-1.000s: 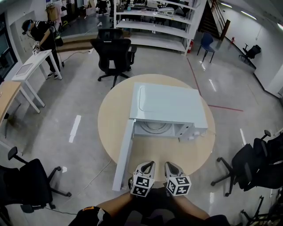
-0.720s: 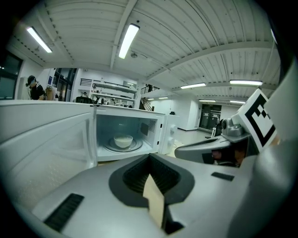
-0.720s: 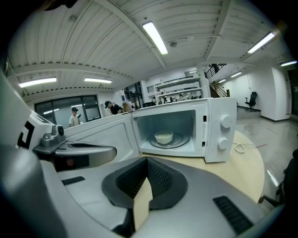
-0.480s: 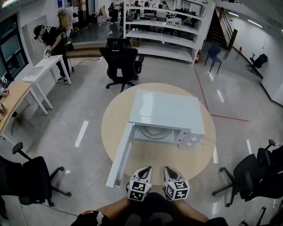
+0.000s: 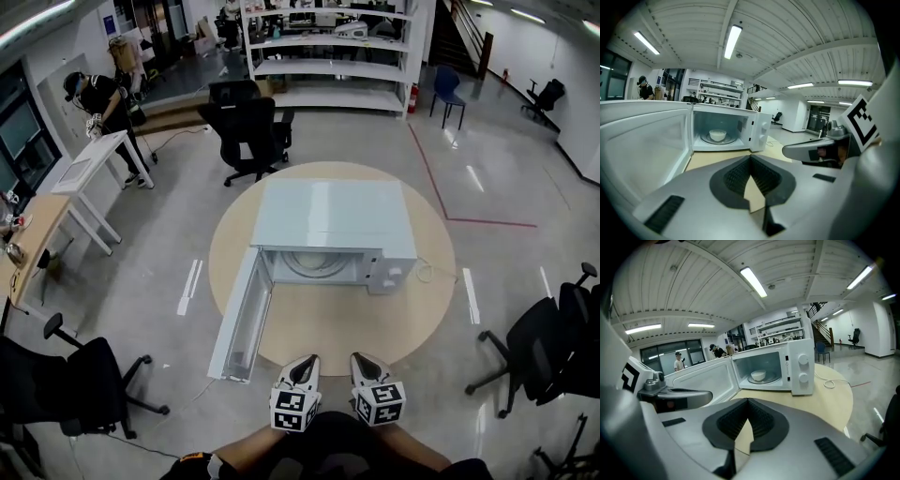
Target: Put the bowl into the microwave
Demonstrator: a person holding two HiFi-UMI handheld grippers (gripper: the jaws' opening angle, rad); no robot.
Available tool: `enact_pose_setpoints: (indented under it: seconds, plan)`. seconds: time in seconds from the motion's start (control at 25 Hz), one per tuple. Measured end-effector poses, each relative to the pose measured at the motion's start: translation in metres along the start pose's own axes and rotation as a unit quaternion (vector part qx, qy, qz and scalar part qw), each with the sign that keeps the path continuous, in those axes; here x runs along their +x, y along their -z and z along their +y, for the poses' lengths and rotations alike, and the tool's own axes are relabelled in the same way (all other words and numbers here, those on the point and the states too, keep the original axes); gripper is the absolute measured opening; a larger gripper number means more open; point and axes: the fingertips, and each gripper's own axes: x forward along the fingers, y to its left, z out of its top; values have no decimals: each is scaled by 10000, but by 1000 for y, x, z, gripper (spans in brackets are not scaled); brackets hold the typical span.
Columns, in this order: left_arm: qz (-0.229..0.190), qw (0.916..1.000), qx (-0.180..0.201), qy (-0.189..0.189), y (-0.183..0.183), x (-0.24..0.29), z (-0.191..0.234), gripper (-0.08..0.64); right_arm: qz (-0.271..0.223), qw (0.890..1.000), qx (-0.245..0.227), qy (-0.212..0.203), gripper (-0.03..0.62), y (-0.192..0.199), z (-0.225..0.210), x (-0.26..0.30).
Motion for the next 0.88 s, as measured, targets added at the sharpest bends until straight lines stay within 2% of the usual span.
enact_pose_setpoints:
  seconds: [0.16, 0.44, 0.6, 0.88]
  plan:
    - [153, 9998, 132, -2, 12, -10, -23, 48, -43, 9999, -77, -119, 17, 7, -3, -17]
    - [83, 9986, 241, -459, 30, -44, -43, 48, -97, 9981, -376, -478, 17, 20, 3, -30]
    - [84, 9976, 107, -673, 39, -53, -47, 48, -117, 9966, -517, -628, 18, 21, 6, -42]
    - [-38, 9974, 183, -699, 41, -61, -68, 48, -190, 9946, -736, -703, 18, 16, 9, -67]
